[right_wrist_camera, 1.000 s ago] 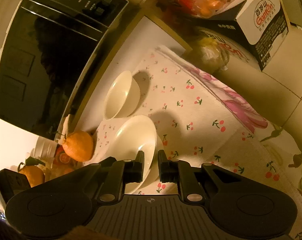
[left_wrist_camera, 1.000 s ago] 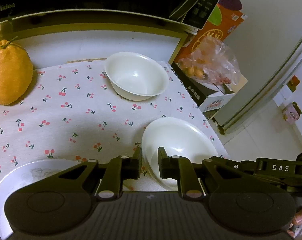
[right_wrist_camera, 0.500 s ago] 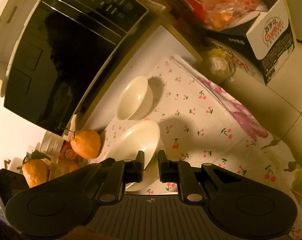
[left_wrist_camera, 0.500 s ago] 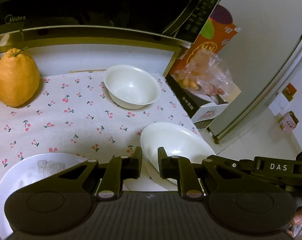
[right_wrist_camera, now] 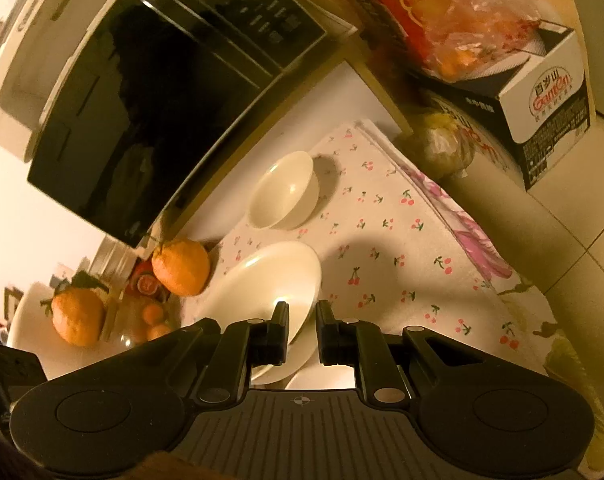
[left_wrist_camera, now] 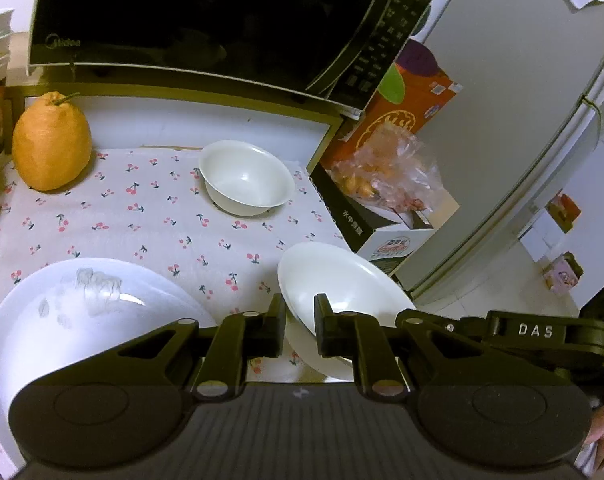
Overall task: Organize plates and bowls
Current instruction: 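Lift the cream bowl with both tools and carry it over the white bowl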
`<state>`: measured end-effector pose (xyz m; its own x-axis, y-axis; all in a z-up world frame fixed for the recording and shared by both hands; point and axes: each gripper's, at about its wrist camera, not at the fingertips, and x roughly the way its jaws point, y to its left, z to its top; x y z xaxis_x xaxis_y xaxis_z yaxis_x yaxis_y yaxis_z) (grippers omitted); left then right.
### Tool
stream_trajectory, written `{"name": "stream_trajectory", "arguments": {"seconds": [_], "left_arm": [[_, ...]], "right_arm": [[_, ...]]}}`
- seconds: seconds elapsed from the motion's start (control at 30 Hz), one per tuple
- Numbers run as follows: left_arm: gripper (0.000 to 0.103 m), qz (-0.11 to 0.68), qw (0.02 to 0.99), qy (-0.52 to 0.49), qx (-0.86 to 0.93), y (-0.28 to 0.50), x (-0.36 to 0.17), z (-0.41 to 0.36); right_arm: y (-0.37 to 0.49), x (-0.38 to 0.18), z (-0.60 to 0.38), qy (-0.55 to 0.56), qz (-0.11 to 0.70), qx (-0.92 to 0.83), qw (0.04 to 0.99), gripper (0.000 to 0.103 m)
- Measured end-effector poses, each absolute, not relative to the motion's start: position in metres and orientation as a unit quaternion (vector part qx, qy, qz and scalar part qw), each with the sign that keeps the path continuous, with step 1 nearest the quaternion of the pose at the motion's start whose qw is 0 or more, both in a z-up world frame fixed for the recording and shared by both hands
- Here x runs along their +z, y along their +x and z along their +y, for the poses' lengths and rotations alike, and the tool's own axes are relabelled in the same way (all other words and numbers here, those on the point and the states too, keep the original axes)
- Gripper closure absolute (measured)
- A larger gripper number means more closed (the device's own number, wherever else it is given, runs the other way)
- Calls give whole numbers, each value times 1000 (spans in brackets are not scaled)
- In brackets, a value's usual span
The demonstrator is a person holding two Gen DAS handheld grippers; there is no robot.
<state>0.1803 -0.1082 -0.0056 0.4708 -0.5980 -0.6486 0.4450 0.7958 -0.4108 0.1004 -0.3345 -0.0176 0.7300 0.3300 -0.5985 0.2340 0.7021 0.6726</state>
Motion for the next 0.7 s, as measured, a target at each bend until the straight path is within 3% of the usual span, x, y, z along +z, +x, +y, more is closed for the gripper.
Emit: {"name": "stream_trajectory", "arguments": {"seconds": [0.7], "left_arm": [[90,428,848,-120,-289,122,-13,-106]], "right_arm": [[65,7,-335,335,418,37,844,89]]}}
